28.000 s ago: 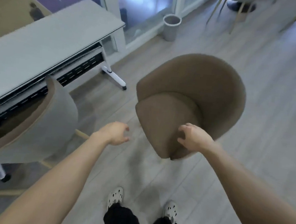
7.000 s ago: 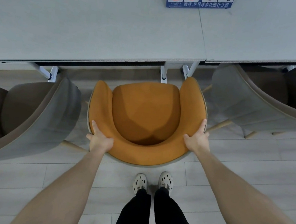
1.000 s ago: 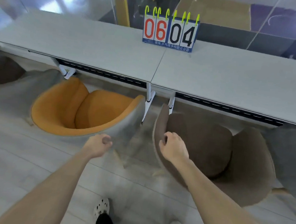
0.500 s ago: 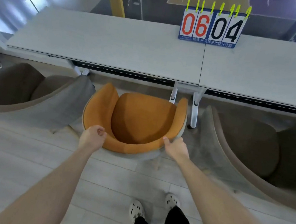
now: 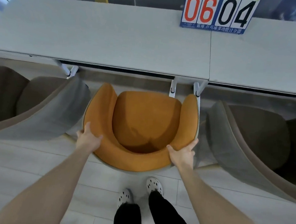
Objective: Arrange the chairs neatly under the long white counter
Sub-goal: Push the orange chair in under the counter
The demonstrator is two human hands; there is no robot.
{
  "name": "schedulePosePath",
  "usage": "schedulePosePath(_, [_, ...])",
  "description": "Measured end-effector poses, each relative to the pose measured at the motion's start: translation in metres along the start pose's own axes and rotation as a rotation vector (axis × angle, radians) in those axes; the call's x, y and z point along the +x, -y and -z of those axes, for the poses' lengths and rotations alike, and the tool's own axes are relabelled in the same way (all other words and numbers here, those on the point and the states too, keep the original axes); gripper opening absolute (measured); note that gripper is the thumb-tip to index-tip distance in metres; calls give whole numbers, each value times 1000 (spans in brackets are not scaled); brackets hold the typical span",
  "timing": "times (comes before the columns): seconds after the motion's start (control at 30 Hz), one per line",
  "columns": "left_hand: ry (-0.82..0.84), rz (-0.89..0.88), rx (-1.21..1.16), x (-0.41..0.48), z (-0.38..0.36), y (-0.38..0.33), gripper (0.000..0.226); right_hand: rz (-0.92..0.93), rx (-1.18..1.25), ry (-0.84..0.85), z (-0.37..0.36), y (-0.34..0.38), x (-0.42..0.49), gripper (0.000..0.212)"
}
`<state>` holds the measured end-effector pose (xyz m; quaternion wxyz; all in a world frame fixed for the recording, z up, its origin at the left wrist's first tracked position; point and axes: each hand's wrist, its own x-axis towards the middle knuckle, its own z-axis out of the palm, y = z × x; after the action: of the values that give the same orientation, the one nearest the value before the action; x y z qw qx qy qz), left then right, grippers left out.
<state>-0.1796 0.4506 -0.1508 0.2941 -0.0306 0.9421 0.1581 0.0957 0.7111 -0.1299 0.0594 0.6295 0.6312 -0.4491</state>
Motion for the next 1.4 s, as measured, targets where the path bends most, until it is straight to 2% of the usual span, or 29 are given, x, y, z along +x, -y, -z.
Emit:
schedulePosePath(0.13, [49, -3, 43, 47, 10, 1, 100, -73, 76, -90, -19, 4, -5, 135])
schedulePosePath(0.37, [57, -45, 86, 79, 12, -1, 108, -80, 136, -217, -42, 3, -11, 121])
schedulePosePath(0.93, [37, -46, 110, 68, 32, 30, 106, -58, 109, -167, -60, 9, -41, 118])
schedulePosePath(1.4, [13, -83, 105, 88, 46, 24, 102, -52, 118, -202, -79, 19, -36, 117])
